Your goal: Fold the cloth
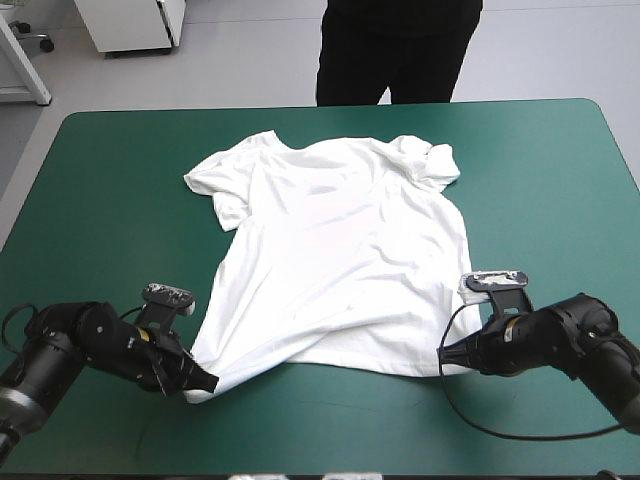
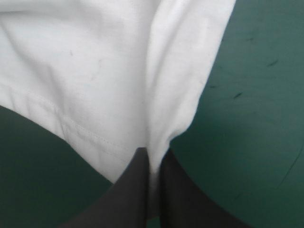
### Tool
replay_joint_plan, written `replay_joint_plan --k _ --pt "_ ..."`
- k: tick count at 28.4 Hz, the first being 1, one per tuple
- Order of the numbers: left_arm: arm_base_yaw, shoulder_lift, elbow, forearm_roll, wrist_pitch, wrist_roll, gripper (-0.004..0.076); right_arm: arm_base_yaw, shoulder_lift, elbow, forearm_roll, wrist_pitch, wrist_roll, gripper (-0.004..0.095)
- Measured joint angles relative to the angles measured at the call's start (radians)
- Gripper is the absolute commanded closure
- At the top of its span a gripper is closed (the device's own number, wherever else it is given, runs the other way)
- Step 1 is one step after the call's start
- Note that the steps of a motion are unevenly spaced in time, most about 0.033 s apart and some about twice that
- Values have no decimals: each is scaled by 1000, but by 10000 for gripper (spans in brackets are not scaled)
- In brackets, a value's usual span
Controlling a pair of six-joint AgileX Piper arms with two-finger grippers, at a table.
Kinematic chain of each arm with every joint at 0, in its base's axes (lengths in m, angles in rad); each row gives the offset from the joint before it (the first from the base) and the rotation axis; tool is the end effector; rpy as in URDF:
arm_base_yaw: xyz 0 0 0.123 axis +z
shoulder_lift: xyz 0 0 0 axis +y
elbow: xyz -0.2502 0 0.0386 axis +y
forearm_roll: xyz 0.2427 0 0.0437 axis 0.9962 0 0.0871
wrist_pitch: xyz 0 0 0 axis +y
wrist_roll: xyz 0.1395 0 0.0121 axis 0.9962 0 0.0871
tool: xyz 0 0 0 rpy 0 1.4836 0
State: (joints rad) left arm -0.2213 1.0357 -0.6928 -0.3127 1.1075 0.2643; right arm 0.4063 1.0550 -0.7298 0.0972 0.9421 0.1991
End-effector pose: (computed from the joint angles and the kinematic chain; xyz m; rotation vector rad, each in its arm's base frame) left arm 0.1664 -0.0769 0.1863 0.5394 2.8490 -0.4229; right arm 0.1862 0.0921 0.1946 -0.2300 2.7721 0.2835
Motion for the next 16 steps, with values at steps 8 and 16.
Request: replay_joint_plan --k 8,16 --pt "0 -159 75 14 105 -54 733 1 -122 96 81 90 8 925" --pt "0 -255 119 14 116 -110 733 1 -175 136 129 172 11 925"
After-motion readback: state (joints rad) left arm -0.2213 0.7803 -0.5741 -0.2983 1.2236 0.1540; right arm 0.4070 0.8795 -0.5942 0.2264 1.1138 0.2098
